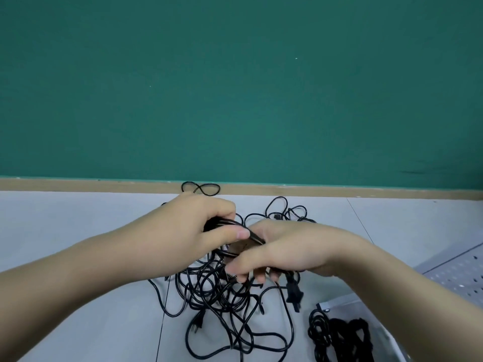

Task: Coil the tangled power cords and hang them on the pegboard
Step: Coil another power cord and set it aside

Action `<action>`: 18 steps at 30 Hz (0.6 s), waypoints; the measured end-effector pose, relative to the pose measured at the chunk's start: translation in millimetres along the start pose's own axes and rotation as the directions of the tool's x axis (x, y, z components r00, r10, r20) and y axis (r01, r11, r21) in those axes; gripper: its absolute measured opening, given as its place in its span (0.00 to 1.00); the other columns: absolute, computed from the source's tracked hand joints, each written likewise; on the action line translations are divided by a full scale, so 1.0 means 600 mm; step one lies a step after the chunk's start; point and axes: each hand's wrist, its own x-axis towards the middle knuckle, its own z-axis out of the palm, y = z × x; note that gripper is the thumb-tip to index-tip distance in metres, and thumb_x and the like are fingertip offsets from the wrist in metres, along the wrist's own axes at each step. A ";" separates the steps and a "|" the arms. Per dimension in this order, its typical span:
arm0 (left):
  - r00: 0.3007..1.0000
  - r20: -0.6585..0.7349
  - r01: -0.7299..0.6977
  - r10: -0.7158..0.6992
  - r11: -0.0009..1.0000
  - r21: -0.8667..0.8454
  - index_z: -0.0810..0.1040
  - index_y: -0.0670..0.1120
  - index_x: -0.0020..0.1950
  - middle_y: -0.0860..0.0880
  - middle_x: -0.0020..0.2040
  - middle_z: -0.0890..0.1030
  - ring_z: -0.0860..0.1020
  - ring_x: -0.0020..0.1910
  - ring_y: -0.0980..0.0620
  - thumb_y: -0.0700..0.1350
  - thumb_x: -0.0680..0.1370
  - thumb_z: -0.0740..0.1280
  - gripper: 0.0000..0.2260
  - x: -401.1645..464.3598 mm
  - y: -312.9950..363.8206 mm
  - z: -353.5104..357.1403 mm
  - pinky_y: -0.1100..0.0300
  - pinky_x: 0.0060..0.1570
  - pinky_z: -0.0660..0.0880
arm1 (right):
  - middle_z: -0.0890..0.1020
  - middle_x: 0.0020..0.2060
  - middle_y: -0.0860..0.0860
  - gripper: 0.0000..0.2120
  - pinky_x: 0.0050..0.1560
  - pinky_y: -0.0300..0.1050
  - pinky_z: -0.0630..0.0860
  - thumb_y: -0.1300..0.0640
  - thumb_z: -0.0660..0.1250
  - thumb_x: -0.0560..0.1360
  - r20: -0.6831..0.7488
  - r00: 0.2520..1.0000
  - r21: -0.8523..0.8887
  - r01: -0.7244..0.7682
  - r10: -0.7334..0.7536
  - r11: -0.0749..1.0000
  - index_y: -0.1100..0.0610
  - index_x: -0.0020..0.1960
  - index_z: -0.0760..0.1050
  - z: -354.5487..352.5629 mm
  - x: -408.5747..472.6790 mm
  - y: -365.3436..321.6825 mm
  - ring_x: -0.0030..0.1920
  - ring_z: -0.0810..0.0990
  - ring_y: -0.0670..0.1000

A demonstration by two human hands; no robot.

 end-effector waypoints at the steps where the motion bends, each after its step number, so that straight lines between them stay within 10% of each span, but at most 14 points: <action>1: 1.000 -0.007 -0.003 0.003 1.000 0.010 0.73 0.49 0.38 0.50 0.32 0.74 0.67 0.30 0.56 0.65 0.77 0.65 0.20 0.002 -0.001 0.005 0.49 0.35 0.70 | 0.81 0.34 0.45 0.10 0.39 0.42 0.72 0.49 0.72 0.77 -0.054 0.998 -0.115 -0.018 0.012 0.993 0.53 0.43 0.76 0.004 0.005 -0.001 0.34 0.77 0.47; 6: 0.999 -0.004 -0.040 0.040 0.999 0.007 0.75 0.49 0.36 0.51 0.31 0.75 0.68 0.30 0.56 0.63 0.75 0.71 0.19 0.009 -0.011 0.009 0.56 0.33 0.67 | 0.74 0.24 0.47 0.19 0.29 0.44 0.70 0.43 0.70 0.77 -0.283 0.959 -0.326 -0.069 -0.027 0.943 0.56 0.37 0.76 0.035 0.028 0.014 0.25 0.72 0.48; 12: 0.985 -0.156 -0.116 0.068 0.937 -0.328 0.75 0.45 0.36 0.42 0.31 0.71 0.65 0.32 0.46 0.66 0.71 0.69 0.24 0.039 -0.033 -0.028 0.52 0.32 0.64 | 0.60 0.25 0.47 0.19 0.21 0.35 0.58 0.47 0.63 0.84 0.034 0.980 0.518 0.152 -0.198 0.842 0.53 0.37 0.68 -0.024 -0.009 -0.012 0.22 0.57 0.45; 18: 0.996 -0.089 -0.010 -0.022 0.938 -0.346 0.80 0.48 0.40 0.50 0.37 0.83 0.81 0.41 0.49 0.69 0.78 0.53 0.29 0.067 -0.071 -0.023 0.51 0.52 0.77 | 0.59 0.25 0.44 0.18 0.19 0.31 0.57 0.46 0.62 0.81 0.041 0.925 0.795 0.199 -0.378 0.573 0.52 0.35 0.69 -0.081 -0.025 -0.007 0.22 0.54 0.43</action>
